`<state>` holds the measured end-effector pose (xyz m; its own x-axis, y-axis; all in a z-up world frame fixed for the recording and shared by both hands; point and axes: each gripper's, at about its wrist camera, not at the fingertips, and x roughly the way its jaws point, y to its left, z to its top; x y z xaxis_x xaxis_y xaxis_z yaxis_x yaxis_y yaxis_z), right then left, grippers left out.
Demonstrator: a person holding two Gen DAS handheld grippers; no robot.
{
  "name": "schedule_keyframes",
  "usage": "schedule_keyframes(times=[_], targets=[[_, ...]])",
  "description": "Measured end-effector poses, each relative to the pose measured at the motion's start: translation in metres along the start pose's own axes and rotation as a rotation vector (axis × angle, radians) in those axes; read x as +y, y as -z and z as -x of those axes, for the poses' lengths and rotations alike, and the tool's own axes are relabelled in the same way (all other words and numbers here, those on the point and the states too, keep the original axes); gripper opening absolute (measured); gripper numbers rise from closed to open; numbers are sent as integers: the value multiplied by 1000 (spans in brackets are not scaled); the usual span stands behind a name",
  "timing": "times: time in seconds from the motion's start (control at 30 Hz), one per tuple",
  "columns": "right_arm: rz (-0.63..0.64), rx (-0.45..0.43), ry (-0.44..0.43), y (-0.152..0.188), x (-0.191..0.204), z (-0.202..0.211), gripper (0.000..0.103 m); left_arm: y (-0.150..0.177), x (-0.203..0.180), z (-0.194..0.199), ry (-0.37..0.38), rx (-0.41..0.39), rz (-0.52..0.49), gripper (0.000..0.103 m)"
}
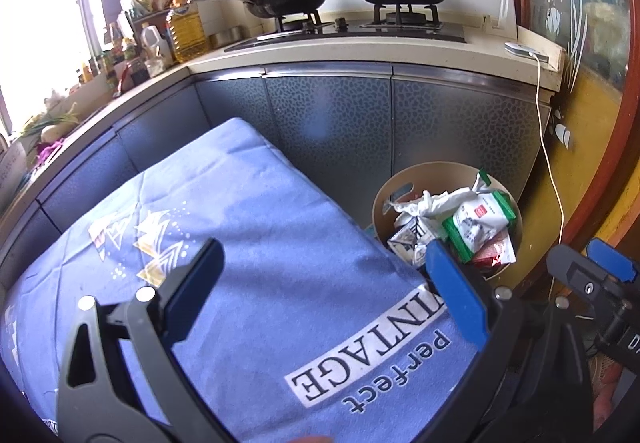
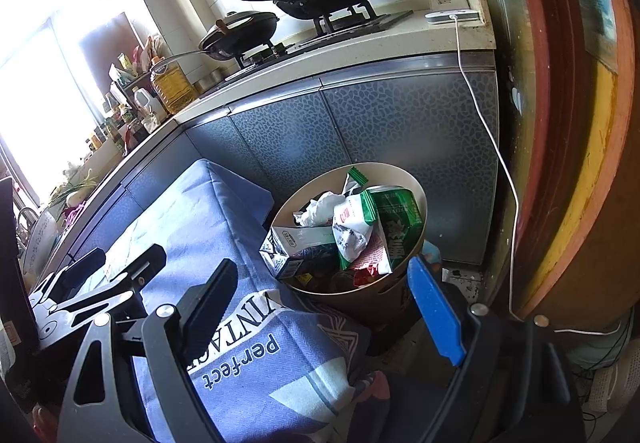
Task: Collect trash
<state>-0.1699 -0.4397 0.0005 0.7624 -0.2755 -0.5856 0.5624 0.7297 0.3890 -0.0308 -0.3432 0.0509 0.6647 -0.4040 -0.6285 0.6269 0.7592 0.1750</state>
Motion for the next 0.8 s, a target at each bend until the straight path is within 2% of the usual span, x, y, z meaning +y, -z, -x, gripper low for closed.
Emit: schedule_keyframes(times=[0.27,0.8], targets=[[9,10,-3,0,4,-2,85,4,5,-4,2,32,11,97],[7,18,-1,-1,3,-6,85,7,5,-8,15,41,14,97]])
